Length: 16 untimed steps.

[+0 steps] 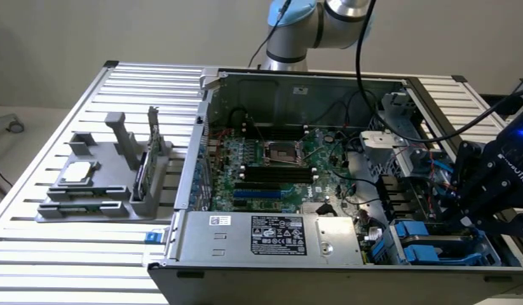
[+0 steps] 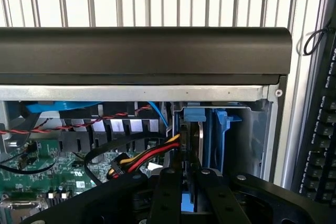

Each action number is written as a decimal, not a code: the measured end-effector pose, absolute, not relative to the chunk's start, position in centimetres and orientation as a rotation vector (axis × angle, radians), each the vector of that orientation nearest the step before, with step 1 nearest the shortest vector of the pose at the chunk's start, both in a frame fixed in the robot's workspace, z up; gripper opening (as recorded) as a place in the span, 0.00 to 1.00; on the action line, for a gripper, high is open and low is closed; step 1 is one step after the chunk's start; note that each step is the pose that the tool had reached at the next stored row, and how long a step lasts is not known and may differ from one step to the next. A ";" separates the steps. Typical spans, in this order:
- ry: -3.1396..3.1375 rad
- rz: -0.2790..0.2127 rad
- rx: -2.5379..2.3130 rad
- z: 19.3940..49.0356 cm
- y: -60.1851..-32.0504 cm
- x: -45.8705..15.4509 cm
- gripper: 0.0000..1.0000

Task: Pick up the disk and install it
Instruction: 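Insert the first disk wire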

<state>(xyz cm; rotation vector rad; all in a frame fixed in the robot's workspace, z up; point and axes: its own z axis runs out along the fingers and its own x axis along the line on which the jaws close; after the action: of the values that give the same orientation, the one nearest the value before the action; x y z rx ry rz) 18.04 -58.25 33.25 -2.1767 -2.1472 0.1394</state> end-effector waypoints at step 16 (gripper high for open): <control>-2.136 0.162 -2.164 34.2 -58.2 18.1 0.36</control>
<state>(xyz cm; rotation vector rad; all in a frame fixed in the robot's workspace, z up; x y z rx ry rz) 18.11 -58.25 34.18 -2.1642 -2.1360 0.1617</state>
